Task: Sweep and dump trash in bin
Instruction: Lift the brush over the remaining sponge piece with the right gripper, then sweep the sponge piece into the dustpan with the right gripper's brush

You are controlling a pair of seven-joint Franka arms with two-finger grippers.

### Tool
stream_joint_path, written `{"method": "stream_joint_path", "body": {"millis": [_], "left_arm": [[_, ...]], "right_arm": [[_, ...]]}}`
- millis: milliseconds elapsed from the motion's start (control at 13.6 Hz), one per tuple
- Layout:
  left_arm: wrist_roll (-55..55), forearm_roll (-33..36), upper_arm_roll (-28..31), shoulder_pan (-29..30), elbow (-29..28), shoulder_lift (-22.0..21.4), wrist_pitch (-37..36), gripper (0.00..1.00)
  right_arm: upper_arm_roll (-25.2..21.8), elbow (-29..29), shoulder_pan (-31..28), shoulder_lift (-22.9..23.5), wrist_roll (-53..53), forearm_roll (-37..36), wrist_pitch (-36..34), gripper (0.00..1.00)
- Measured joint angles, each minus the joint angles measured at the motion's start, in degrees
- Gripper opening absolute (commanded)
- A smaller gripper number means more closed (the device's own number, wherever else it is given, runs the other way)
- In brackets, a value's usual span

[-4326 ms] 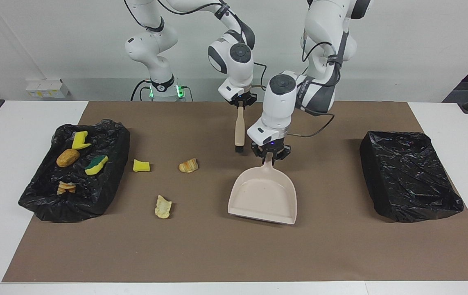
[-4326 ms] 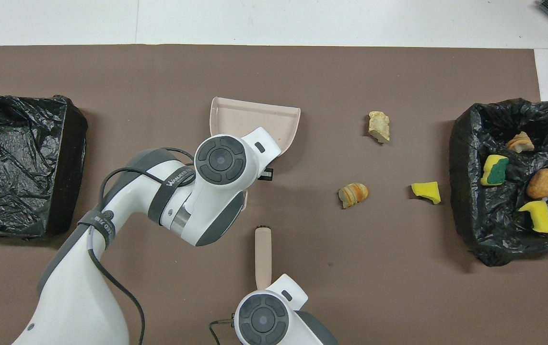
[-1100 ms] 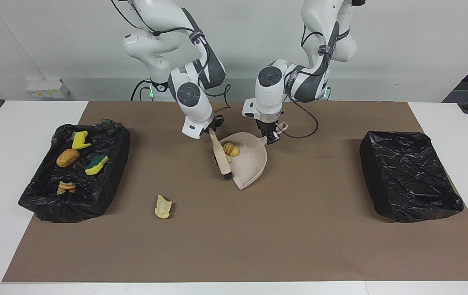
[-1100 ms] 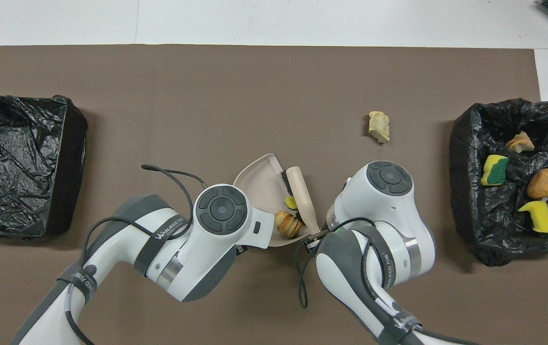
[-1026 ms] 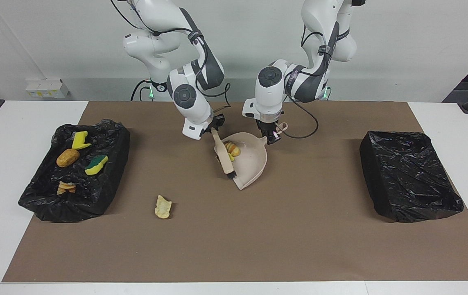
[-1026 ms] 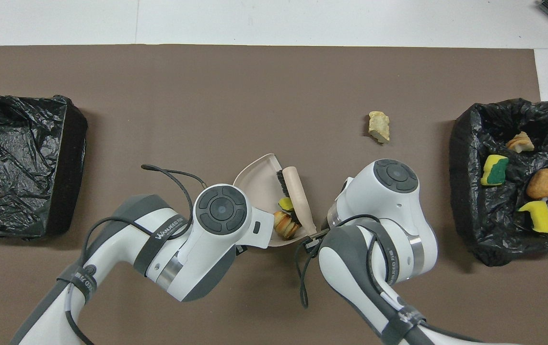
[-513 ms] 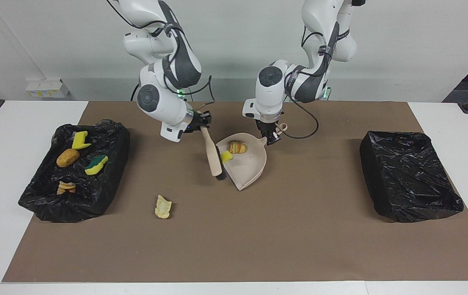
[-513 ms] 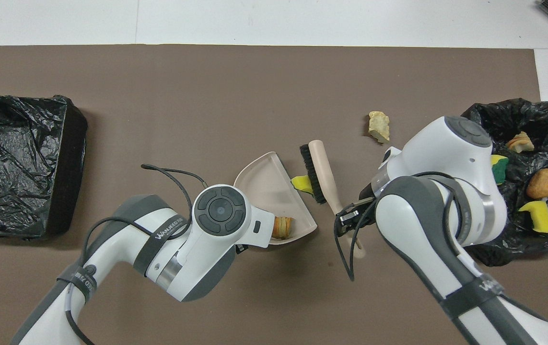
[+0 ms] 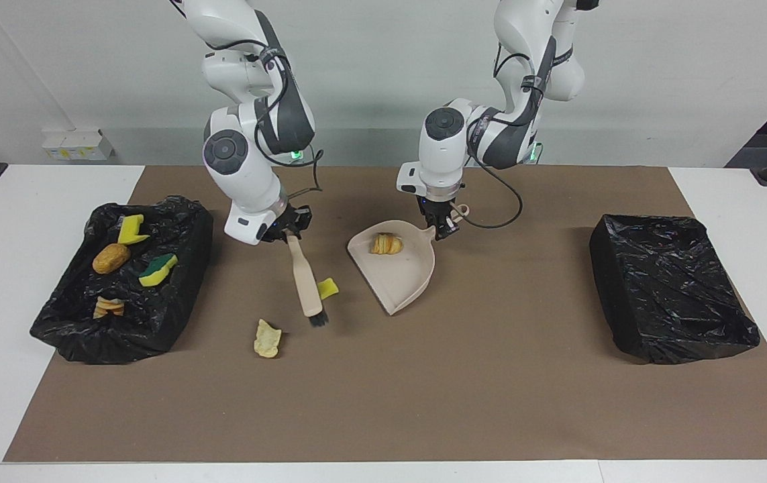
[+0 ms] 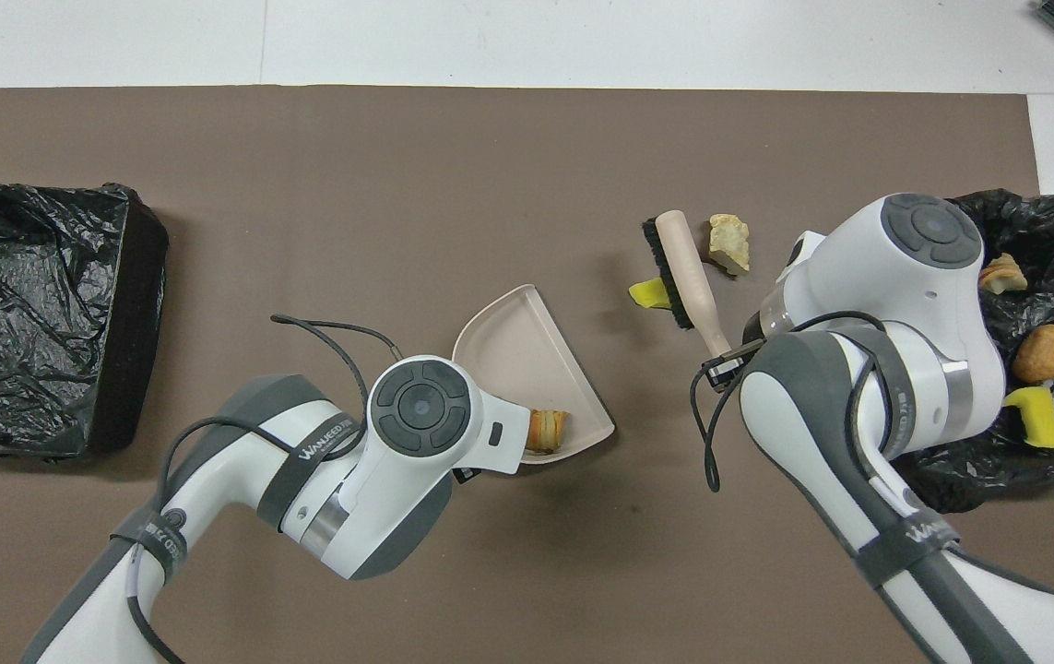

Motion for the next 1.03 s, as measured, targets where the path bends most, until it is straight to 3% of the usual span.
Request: {"method": "stream_joint_path", "body": {"millis": [293,587,1026], "left_arm": [[0.0,0.0,0.0,0.0,0.0,0.0,0.2,0.00],[0.0,0.0,0.0,0.0,-0.1,0.0,0.3,0.00],[0.0,0.0,0.0,0.0,-0.2,0.0,0.3,0.00]], "right_arm": [[-0.1,5.8,-5.1,6.2,0.0,-0.6,1.0,0.00],[-0.2,7.9,-6.2,10.1,0.8,-3.4,5.4,0.00],[-0.2,8.0,-6.7,11.7,1.7,-18.1,9.2,0.00]]}}
